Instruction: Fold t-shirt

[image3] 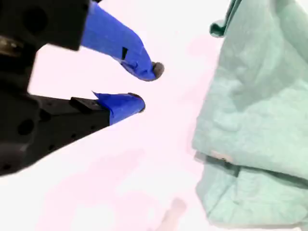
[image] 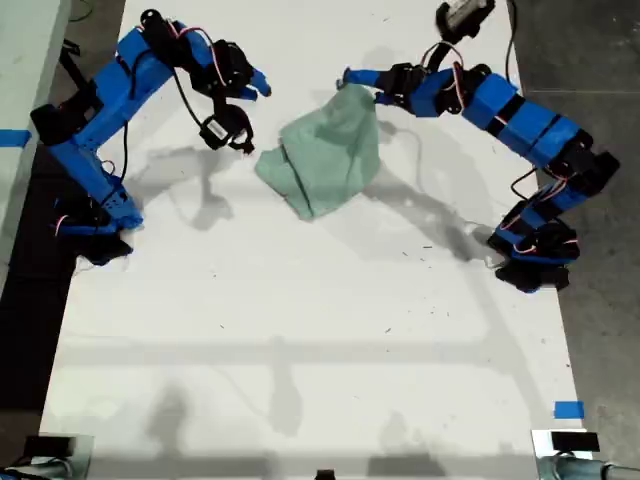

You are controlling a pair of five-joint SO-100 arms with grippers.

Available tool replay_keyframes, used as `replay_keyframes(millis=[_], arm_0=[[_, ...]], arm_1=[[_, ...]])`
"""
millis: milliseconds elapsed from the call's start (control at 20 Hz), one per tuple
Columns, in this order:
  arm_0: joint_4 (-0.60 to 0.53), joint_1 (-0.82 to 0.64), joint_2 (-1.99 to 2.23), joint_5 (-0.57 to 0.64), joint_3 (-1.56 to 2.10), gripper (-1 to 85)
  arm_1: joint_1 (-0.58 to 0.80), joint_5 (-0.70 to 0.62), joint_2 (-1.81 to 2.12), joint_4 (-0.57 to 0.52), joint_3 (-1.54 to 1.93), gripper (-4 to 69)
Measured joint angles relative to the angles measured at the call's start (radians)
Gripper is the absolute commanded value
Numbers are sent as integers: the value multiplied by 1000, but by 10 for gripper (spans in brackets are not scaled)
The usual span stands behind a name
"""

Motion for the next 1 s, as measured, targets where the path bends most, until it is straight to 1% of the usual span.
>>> replay_keyframes(millis=[50, 250, 350, 450, 500, 550, 650, 700, 750, 800, 900, 1000], arm_0=[[-5, -17, 49, 0, 57, 63], [-130, -14, 258, -2, 333, 61], [-178, -3, 365, -14, 472, 17], [-267, 61, 500, -32, 664, 1], [-305, 104, 569, -58, 773, 1], [-348, 150, 632, -87, 888, 1], [-411, 229, 718, -160, 1106, 1], [-431, 276, 735, -189, 1187, 1], [-449, 327, 756, -218, 1256, 1], [-466, 376, 790, -247, 1324, 1], [-472, 442, 891, -337, 1460, 0], [-456, 479, 1032, -459, 1603, 0]], arm_1=[[14, -8, 26, 17, 17, 355], [18, -11, 117, 41, 98, 326], [20, -9, 184, 95, 164, 289], [15, 9, 302, 121, 314, 282], [11, 32, 376, 138, 405, 182], [-6, 60, 460, 152, 503, 116], [-60, 132, 657, 169, 715, 111], [-87, 170, 767, 187, 813, 96], [-114, 204, 888, 227, 897, 93], [-143, 238, 1014, 279, 966, -8], [-199, 291, 1276, 397, 1074, -13], [-241, 342, 1519, 508, 1163, -12]])
